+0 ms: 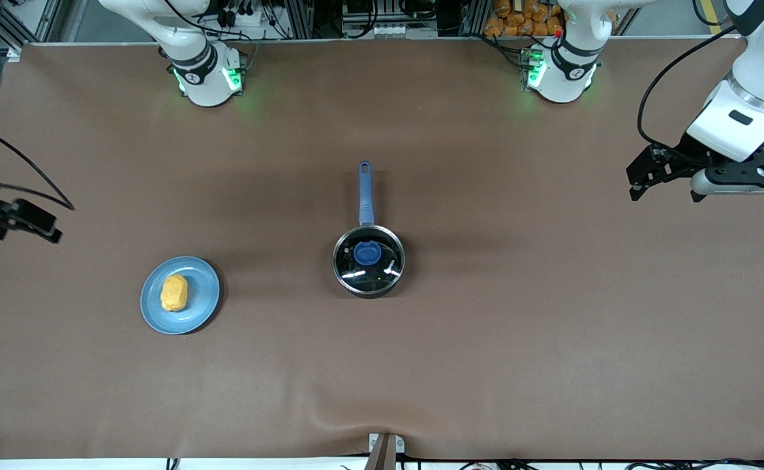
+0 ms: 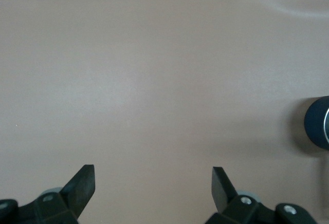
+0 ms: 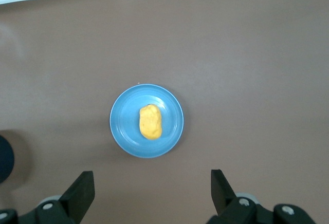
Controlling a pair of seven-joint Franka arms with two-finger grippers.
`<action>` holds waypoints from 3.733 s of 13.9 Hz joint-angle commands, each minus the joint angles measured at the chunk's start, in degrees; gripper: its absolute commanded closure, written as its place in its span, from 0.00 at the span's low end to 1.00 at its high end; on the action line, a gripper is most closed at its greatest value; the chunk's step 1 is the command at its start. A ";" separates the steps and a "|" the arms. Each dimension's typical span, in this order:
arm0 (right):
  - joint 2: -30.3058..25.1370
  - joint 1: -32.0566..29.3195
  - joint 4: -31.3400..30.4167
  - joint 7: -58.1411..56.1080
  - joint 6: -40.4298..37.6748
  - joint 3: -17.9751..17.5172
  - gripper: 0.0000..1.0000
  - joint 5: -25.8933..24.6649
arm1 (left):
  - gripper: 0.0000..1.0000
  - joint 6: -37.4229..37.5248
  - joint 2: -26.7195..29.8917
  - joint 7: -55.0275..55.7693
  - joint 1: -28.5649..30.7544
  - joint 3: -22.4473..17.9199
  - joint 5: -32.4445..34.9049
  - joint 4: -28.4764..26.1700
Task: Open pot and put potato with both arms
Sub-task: 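Move the right gripper toward the yellow potato on the blue plate, then lower the right gripper onto the potato while the left gripper reaches the lid, then grasp the potato with the right gripper while the left gripper grasps the knob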
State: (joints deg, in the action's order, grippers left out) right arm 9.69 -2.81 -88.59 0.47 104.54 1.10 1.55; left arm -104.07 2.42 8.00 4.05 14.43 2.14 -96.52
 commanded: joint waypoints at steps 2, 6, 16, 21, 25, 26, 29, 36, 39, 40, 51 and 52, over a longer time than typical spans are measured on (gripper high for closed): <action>4.63 1.13 0.17 -0.64 4.78 -0.31 0.00 0.74 | 0.00 0.62 0.74 -1.14 -0.45 -0.37 -0.38 -0.25; 9.03 2.27 0.44 -0.64 7.78 -0.31 0.00 0.74 | 0.00 0.71 0.74 -1.14 -0.54 -0.37 -0.38 -0.33; 16.40 2.19 0.35 -0.64 14.19 -0.31 0.00 0.74 | 0.00 0.71 0.83 -0.09 -3.42 0.42 -0.82 -0.33; 25.80 2.45 0.26 -0.82 23.50 -0.31 0.00 0.48 | 0.00 0.36 -2.59 16.03 -16.67 0.16 -0.48 -0.33; 29.68 2.19 0.17 -0.82 26.77 -0.31 0.00 0.56 | 0.00 -2.35 -8.91 28.98 -29.16 -1.67 -0.47 0.80; 29.86 2.19 0.17 -0.82 26.77 -0.31 0.00 0.56 | 0.00 -3.41 -11.10 32.48 -33.02 -3.51 -0.56 1.77; 30.39 2.19 -0.96 -0.82 26.68 -0.31 0.00 0.56 | 0.00 -3.95 -19.88 40.84 -39.72 -5.11 -0.47 8.96; 30.39 2.19 -5.45 -0.64 26.68 -0.49 0.00 0.83 | 0.00 -13.51 -33.43 51.68 -50.37 -13.37 -0.56 16.28; 30.30 2.28 -6.85 -0.64 26.86 -0.49 0.00 3.20 | 0.00 -18.35 -36.95 56.50 -52.91 -15.75 -0.65 17.24; 30.22 2.37 -7.29 -0.64 26.86 -0.49 0.00 3.29 | 0.00 -19.15 -38.27 56.95 -53.27 -15.83 -0.65 18.11; 28.29 3.42 -6.86 -0.64 26.06 -0.40 0.91 3.20 | 0.00 -28.47 -45.40 57.22 -56.17 -19.96 -0.30 19.09; 27.41 3.42 -6.51 -0.64 26.06 -0.49 0.92 3.11 | 0.00 -28.47 -45.66 56.96 -56.17 -20.58 -0.30 19.09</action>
State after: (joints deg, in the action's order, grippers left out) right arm 39.81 0.49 -94.67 0.47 131.11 0.60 3.70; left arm -132.01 -41.64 64.36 -51.03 -4.26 1.66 -79.25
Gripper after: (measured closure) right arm 0.436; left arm 0.000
